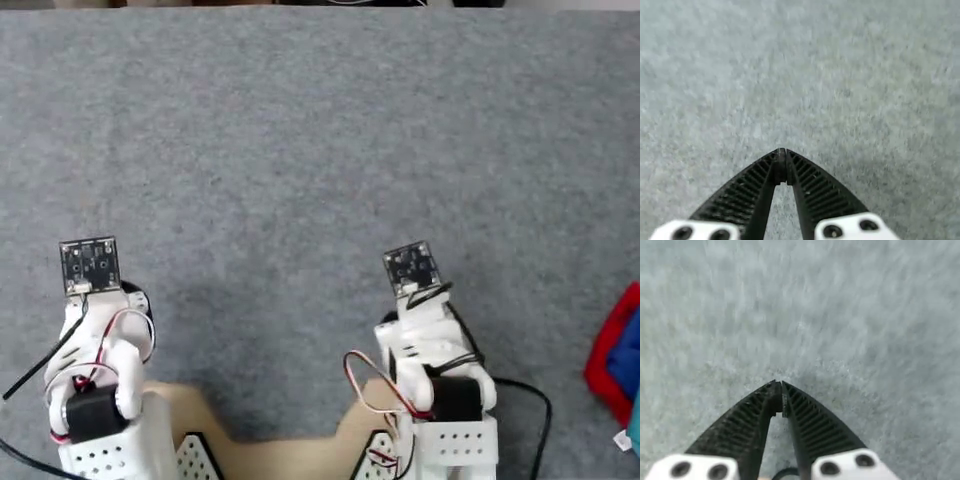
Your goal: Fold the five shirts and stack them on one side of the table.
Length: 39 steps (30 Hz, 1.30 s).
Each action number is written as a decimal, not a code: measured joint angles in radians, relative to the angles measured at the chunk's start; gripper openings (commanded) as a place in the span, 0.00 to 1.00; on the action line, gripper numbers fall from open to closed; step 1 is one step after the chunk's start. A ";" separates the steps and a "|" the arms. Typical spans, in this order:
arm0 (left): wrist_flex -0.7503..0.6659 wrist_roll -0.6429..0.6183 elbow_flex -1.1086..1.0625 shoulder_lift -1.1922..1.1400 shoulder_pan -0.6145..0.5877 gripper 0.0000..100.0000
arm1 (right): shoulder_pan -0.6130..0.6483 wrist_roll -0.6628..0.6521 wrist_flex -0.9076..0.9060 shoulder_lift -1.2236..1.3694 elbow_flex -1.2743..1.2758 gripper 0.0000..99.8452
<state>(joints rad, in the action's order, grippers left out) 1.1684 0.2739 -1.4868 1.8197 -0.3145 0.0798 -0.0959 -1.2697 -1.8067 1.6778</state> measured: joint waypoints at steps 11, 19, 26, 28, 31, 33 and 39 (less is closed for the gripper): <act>-0.003 0.000 -0.187 -0.003 0.000 0.02 | 0.000 -0.002 -0.052 0.000 0.008 0.01; 0.074 -0.002 -0.192 -0.002 0.000 0.02 | 0.000 -0.002 -0.052 0.000 0.008 0.01; 0.104 -0.002 -0.192 -0.002 0.000 0.02 | 0.000 -0.002 -0.052 0.000 0.008 0.01; 0.104 -0.002 -0.192 -0.002 0.000 0.02 | 0.000 -0.002 -0.052 0.000 0.008 0.01; 0.104 -0.002 -0.192 -0.002 0.000 0.02 | 0.000 -0.002 -0.052 0.000 0.008 0.01; 0.104 -0.002 -0.192 -0.002 0.000 0.02 | 0.000 -0.002 -0.052 0.000 0.008 0.01; 0.104 -0.002 -0.192 -0.002 0.000 0.02 | 0.000 -0.002 -0.052 0.000 0.008 0.01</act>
<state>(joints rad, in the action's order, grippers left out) 1.2727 0.2723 -1.6786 1.8182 -0.3145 0.0798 -0.0974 -1.3218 -1.8067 1.6855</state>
